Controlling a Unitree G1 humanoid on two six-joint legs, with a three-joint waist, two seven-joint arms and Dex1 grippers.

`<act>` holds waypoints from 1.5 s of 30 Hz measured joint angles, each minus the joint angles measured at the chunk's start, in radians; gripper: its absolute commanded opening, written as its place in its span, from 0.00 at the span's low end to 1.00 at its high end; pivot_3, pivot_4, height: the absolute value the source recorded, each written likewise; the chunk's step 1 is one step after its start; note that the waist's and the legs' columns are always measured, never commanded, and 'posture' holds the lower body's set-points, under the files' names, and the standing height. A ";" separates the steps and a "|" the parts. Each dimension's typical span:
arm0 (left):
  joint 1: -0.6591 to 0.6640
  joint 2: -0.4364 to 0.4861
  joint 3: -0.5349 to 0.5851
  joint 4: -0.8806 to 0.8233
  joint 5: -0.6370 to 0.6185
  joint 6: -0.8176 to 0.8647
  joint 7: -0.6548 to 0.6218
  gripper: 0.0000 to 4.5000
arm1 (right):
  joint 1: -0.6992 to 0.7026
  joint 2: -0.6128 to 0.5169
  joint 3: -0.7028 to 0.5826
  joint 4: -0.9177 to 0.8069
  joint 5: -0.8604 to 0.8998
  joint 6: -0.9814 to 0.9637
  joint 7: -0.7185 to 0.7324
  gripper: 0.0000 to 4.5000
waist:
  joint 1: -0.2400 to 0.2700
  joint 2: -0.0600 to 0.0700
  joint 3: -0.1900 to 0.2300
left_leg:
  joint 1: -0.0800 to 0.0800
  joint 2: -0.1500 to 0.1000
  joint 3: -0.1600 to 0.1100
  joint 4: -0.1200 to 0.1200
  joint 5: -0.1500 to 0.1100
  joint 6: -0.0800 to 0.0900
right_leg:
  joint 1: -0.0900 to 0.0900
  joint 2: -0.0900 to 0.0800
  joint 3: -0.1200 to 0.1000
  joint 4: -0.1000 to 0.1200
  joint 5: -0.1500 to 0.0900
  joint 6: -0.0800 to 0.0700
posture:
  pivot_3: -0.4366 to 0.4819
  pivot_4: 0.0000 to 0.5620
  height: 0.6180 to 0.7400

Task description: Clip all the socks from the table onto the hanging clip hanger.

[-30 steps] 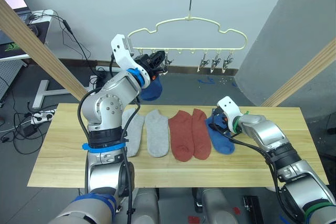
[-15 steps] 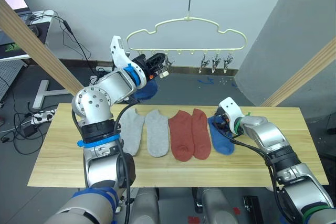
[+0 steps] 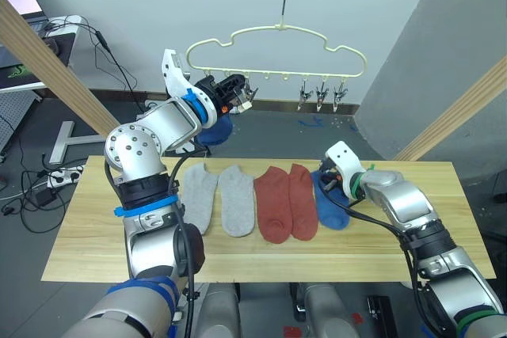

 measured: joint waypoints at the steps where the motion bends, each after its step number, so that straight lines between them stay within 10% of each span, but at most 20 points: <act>1: -0.002 0.005 0.000 0.005 -0.001 0.000 0.000 0.03 | -0.015 -0.003 -0.001 -0.039 0.002 0.017 0.008 0.01 | -0.001 0.000 0.000 | 0.000 0.000 0.000 0.000 0.000 0.000 | 0.000 0.000 0.000 0.000 0.000 0.000 | 0.53 0.51 1.00; 13: -0.011 0.024 -0.022 0.027 -0.001 -0.003 -0.011 0.03 | -0.174 0.104 0.023 -0.233 0.043 0.153 0.013 0.01 | -0.002 0.000 0.000 | 0.000 0.000 0.000 0.000 0.000 0.000 | -0.001 0.000 0.000 0.000 0.000 0.000 | 0.53 0.50 1.00; 45: -0.010 0.026 -0.037 0.026 0.007 -0.005 -0.022 0.03 | -0.411 0.284 0.086 0.052 0.021 -0.007 0.053 0.01 | 0.002 0.000 0.000 | 0.000 0.000 -0.001 -0.001 0.000 0.000 | -0.001 0.000 -0.001 0.000 0.000 0.000 | 0.57 0.50 1.00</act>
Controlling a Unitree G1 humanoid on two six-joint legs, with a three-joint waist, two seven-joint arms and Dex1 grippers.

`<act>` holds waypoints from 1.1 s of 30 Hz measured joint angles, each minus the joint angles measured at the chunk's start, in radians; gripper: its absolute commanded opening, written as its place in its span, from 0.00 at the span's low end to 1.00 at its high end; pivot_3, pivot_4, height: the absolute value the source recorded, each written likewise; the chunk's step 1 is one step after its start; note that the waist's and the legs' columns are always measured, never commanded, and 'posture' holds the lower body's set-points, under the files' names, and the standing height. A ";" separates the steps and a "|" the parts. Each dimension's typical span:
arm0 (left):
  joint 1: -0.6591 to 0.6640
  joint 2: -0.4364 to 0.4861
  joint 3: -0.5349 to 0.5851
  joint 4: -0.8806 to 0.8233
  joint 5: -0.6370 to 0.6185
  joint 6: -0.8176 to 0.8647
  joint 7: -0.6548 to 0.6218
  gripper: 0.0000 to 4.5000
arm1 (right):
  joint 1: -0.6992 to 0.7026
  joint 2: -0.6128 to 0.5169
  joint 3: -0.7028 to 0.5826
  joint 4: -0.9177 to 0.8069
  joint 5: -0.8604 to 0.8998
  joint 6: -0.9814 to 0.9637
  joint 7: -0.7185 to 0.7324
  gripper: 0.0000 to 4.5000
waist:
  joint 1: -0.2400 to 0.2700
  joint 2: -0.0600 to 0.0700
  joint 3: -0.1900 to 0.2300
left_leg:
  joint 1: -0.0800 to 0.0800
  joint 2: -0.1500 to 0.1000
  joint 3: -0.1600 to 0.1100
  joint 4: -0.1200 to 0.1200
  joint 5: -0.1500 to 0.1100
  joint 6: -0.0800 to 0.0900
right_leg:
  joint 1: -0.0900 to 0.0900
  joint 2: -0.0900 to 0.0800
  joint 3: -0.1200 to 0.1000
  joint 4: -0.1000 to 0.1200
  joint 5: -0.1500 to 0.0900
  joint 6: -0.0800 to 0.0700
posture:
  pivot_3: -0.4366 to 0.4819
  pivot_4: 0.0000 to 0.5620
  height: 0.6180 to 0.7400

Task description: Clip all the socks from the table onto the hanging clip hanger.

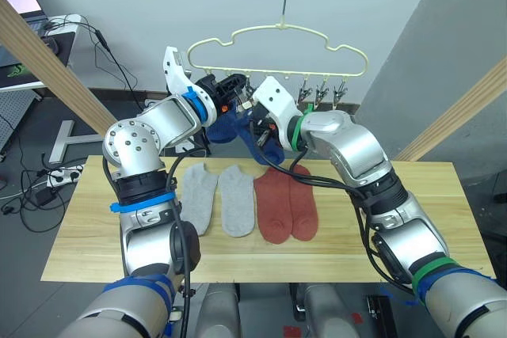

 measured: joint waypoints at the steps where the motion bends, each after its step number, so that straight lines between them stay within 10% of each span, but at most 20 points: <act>1: 0.001 0.000 -0.002 -0.001 0.000 0.000 0.000 0.03 | -0.003 0.002 0.000 0.000 -0.001 -0.001 0.002 0.01 | 0.000 0.000 0.000 | 0.000 0.000 0.000 0.000 0.000 0.000 | 0.000 0.000 0.000 0.000 0.000 0.000 | 0.57 0.50 1.00; 18: 0.010 0.000 -0.019 -0.009 0.001 -0.002 -0.003 0.03 | -0.022 0.016 -0.001 0.019 -0.014 -0.001 0.004 0.01 | 0.000 0.000 0.000 | 0.000 0.000 0.000 -0.001 0.000 0.000 | 0.000 0.000 0.000 0.000 0.000 0.000 | 0.57 0.50 1.00; 26: 0.025 -0.001 -0.008 -0.009 -0.018 0.004 -0.002 0.51 | -0.023 0.021 -0.002 0.019 -0.021 -0.002 0.004 0.00 | 0.001 0.000 0.000 | 0.000 0.000 0.000 -0.001 0.000 0.000 | 0.000 0.000 0.000 -0.001 0.000 0.000 | 0.57 0.50 1.00; 33: 0.040 0.026 -0.008 -0.028 -0.074 0.041 -0.038 0.52 | -0.023 0.036 -0.005 0.029 -0.021 -0.002 -0.002 0.49 | 0.002 0.000 0.000 | -0.001 0.000 0.000 -0.001 0.000 0.000 | -0.001 0.000 0.000 -0.001 0.000 0.000 | 0.58 0.50 1.00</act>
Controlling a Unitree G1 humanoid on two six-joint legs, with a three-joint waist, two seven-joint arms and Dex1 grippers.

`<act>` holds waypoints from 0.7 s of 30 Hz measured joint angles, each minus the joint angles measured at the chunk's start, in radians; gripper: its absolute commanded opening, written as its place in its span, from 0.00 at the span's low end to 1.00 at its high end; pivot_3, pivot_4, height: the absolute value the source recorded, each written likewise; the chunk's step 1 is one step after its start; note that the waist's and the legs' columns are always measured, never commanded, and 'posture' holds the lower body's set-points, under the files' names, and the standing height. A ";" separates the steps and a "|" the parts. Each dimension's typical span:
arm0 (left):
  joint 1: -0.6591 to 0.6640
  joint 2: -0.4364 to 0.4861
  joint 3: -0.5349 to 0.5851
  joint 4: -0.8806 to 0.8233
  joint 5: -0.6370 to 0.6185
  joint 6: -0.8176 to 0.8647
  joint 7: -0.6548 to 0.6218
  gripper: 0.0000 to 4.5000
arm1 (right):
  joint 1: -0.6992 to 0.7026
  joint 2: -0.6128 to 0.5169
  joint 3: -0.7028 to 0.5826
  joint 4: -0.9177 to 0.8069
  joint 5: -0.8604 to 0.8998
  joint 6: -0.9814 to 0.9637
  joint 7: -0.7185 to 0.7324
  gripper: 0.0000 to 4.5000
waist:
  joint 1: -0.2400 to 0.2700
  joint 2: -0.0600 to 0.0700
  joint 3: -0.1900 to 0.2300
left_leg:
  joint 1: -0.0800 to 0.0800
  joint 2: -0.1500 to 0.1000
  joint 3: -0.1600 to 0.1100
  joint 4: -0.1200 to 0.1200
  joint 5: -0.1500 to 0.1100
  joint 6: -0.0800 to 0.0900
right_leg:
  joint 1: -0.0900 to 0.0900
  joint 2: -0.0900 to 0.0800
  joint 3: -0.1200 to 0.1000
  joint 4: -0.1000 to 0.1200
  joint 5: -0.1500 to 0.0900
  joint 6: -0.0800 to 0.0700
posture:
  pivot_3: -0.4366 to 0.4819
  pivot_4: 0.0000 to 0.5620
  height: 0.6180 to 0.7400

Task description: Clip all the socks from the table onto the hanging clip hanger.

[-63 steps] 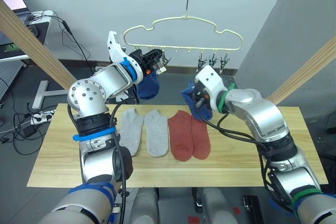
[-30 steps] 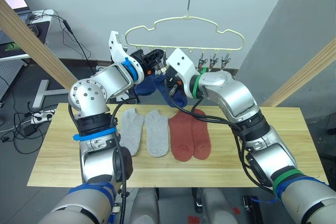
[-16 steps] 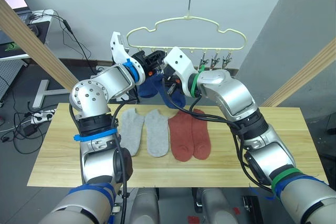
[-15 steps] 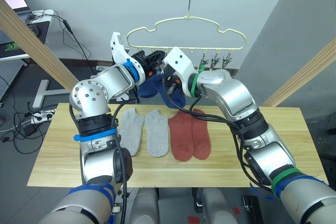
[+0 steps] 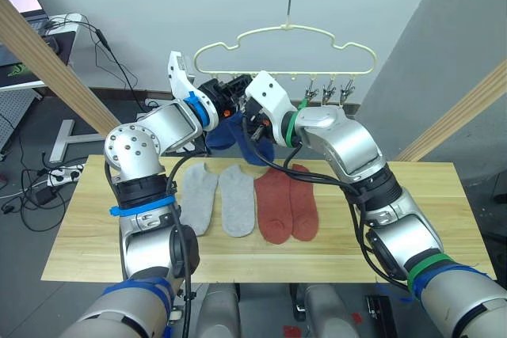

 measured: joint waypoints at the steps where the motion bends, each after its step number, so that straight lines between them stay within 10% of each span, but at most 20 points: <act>1: 0.010 0.019 -0.012 -0.014 -0.002 0.006 -0.016 0.52 | 0.000 0.000 0.000 0.000 0.000 0.000 -0.001 0.56 | 0.000 0.000 0.000 | 0.000 0.000 0.000 0.000 0.000 0.000 | 0.000 0.000 0.000 0.000 0.000 0.000 | 0.58 0.50 1.00; 13: 0.297 0.261 -0.292 -0.335 0.175 -0.173 -0.314 0.52 | 0.192 -0.095 -0.017 -0.230 0.031 0.108 0.005 0.56 | 0.021 0.000 0.000 | 0.000 0.001 0.001 -0.005 0.000 0.000 | -0.001 0.000 0.000 -0.004 0.000 0.000 | 0.61 0.50 1.00; 21: 0.466 0.260 -0.356 -0.434 0.369 -0.465 -0.396 0.52 | 0.371 -0.243 -0.159 -0.549 0.157 0.267 0.019 0.56 | 0.040 0.000 0.000 | -0.001 0.000 0.001 -0.006 -0.002 0.003 | -0.001 -0.001 0.000 -0.007 0.000 0.000 | 0.61 0.49 1.00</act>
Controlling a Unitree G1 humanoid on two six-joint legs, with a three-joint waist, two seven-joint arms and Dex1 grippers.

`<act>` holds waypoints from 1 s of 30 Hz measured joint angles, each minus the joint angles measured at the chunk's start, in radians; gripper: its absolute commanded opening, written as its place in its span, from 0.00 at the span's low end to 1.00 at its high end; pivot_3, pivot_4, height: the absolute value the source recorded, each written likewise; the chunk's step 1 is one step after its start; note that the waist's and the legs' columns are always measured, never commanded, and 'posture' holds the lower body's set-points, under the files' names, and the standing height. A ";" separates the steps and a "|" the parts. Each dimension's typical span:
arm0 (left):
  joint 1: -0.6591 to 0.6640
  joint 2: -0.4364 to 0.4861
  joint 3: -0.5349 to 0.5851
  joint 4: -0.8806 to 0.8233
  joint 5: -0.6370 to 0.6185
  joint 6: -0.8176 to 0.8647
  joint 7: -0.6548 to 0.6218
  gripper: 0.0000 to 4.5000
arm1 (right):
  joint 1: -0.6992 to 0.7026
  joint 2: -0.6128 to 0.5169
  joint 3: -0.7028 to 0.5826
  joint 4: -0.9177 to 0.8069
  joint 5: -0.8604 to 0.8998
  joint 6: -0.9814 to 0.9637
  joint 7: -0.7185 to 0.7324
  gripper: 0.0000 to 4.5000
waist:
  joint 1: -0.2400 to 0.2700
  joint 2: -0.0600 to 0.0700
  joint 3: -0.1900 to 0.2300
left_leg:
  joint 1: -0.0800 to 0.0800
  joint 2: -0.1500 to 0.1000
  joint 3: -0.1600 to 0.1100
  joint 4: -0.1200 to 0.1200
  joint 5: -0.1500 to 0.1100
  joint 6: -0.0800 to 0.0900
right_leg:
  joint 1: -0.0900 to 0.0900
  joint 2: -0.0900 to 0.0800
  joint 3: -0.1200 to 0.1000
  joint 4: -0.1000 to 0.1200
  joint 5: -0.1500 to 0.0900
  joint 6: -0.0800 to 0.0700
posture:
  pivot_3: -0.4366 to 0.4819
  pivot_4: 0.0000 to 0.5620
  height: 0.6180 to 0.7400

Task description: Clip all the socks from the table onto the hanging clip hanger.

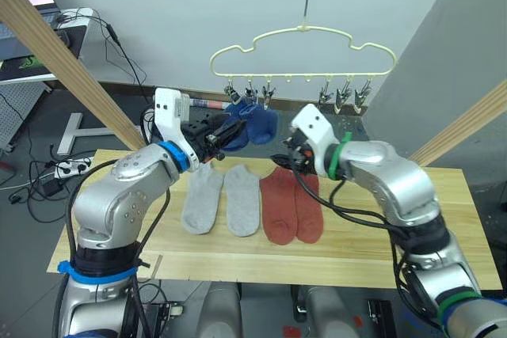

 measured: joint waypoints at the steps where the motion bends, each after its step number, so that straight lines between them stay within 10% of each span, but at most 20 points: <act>1: 0.016 -0.014 -0.011 -0.007 0.025 -0.040 0.000 0.52 | 0.018 -0.017 -0.033 -0.040 0.023 0.021 0.006 0.56 | 0.003 0.000 0.000 | 0.000 0.000 0.000 0.000 0.000 0.000 | 0.000 0.000 0.000 0.000 0.000 0.000 | 0.60 0.48 1.00; 13: 0.098 -0.140 -0.145 0.003 0.275 -0.309 0.024 0.52 | 0.077 -0.214 -0.524 -0.277 0.390 0.298 0.097 0.56 | 0.003 0.000 0.000 | 0.000 0.000 0.001 0.003 0.000 0.001 | 0.001 0.001 0.001 0.000 0.000 0.000 | 0.52 0.46 1.00; 19: 0.057 -0.207 -0.177 0.087 0.341 -0.372 0.037 0.52 | 0.074 -0.256 -0.590 -0.282 0.503 0.365 0.087 0.92 | 0.000 0.000 0.000 | 0.000 0.000 0.001 0.005 0.000 0.001 | 0.002 0.001 0.001 0.000 0.000 0.000 | 0.48 0.46 1.00; 26: 0.012 -0.271 -0.189 0.154 0.381 -0.403 0.059 0.52 | 0.070 -0.262 -0.611 -0.309 0.575 0.372 0.023 0.92 | -0.013 0.000 0.000 | -0.001 0.000 0.000 0.007 -0.001 0.001 | 0.002 0.001 0.001 0.000 0.000 0.000 | 0.45 0.45 1.00; 30: -0.014 -0.301 -0.186 0.187 0.392 -0.426 0.072 0.34 | 0.071 -0.266 -0.626 -0.315 0.610 0.372 -0.017 0.93 | -0.021 0.000 -0.001 | -0.001 -0.001 0.000 0.008 -0.001 0.001 | 0.002 0.001 0.001 0.001 0.000 0.000 | 0.43 0.45 1.00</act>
